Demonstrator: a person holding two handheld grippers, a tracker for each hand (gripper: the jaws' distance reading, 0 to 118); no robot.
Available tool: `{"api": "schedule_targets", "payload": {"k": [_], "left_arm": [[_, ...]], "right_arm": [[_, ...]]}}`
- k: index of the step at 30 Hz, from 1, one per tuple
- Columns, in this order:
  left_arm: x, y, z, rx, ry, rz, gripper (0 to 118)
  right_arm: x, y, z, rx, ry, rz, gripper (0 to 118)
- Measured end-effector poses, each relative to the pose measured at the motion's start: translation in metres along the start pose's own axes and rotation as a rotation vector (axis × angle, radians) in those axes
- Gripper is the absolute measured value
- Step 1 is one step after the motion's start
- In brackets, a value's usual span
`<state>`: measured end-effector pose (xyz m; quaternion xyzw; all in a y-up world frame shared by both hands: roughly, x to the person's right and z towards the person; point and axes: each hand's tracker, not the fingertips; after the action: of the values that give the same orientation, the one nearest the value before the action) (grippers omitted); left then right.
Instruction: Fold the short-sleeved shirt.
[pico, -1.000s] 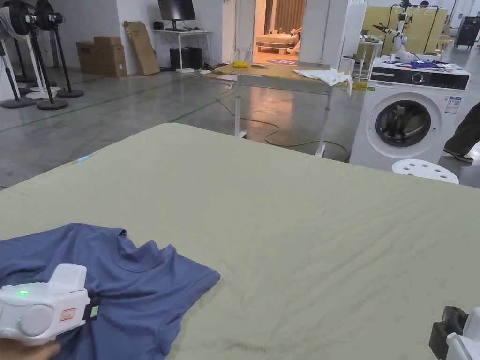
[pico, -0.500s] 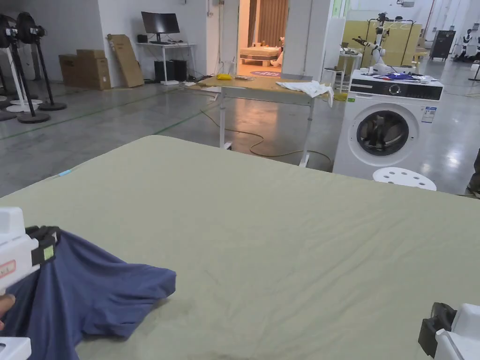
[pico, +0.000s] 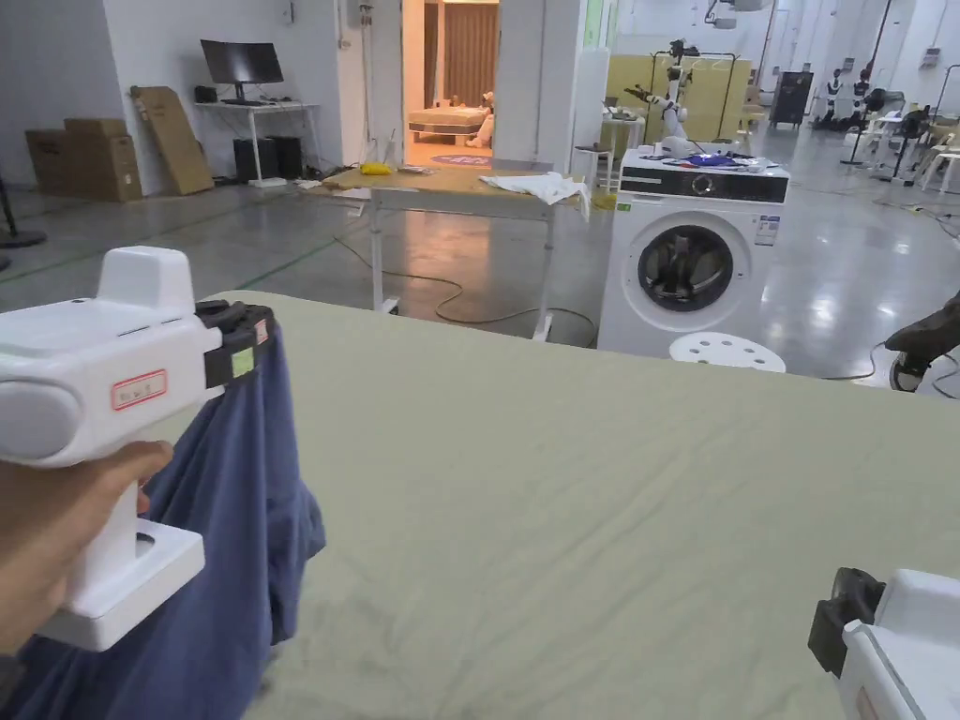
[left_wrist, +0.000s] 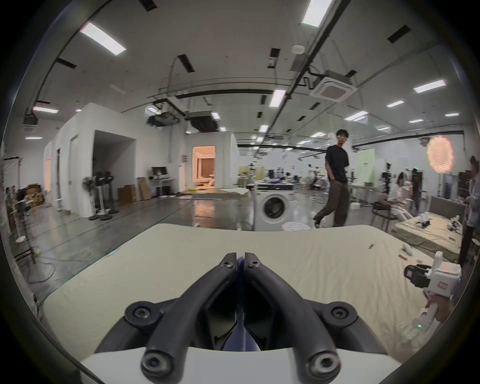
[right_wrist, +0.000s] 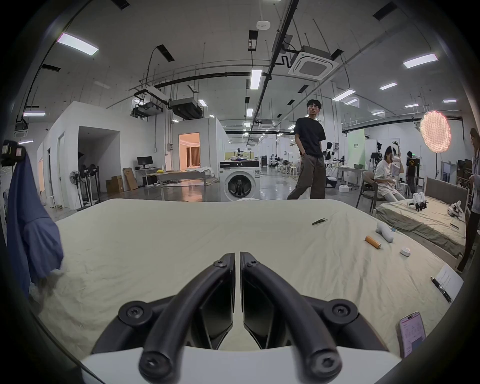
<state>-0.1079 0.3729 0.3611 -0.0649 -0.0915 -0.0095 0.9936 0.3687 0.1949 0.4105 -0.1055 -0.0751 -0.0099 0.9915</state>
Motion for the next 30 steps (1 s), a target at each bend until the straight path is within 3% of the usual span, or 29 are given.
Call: {"api": "schedule_targets", "payload": {"k": [10,16,24,28,29,30], "left_arm": [[0.164,0.015,-0.087,-0.007,-0.346,-0.035,0],[0.252,0.003,-0.102,-0.013,-0.538,-0.003,0],[0.301,-0.071,-0.105,-0.140,-0.635,-0.023,0],[0.297,-0.107,-0.101,-0.164,-0.634,-0.004,16],[0.294,-0.112,-0.099,-0.174,-0.634,0.004,25],[0.291,-0.116,-0.096,-0.185,-0.630,0.011,46]], "right_arm": [[0.053,0.002,0.025,0.005,-0.102,-0.025,3],[0.082,0.002,0.042,0.004,-0.174,-0.022,3],[0.103,-0.007,0.052,-0.019,-0.233,-0.034,3],[0.101,-0.009,0.050,-0.028,-0.232,-0.027,3],[0.099,-0.009,0.049,-0.029,-0.228,-0.025,3],[0.096,-0.009,0.049,-0.029,-0.223,-0.023,3]]}}
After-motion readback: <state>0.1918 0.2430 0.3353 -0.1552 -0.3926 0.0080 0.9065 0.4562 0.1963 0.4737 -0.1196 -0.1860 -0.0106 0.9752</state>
